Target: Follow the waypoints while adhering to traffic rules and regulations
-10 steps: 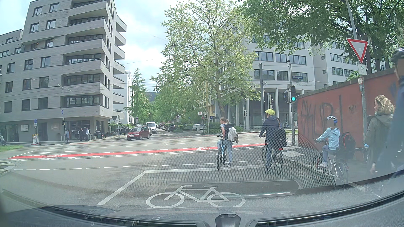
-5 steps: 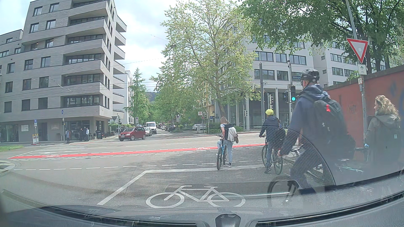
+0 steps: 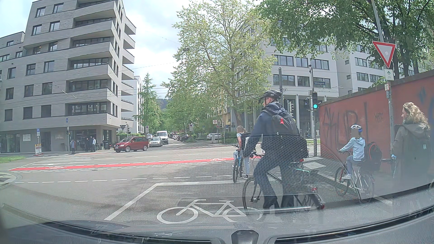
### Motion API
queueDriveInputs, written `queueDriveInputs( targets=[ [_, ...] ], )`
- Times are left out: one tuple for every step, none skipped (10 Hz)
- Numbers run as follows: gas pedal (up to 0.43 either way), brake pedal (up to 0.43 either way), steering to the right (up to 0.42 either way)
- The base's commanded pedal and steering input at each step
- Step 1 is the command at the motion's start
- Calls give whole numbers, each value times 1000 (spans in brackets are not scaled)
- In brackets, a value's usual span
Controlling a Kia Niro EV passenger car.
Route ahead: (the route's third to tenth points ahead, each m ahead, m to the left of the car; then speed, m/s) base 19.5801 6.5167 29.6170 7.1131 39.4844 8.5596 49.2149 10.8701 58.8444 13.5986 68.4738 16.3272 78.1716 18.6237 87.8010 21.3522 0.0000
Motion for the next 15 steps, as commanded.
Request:
queueDriveInputs(
  targets=[
    [0,268,-20],
    [0,268,-21],
    [0,262,-22],
    [0,268,-21],
    [0,268,-19],
    [0,268,-18],
    [0,268,-18],
    [0,268,-18],
    [0,268,-18],
    [0,268,-18],
    [0,268,-18],
    [0,268,-18],
    [0,268,-18],
    [0,268,-18],
    [0,268,-18]
  ],
)
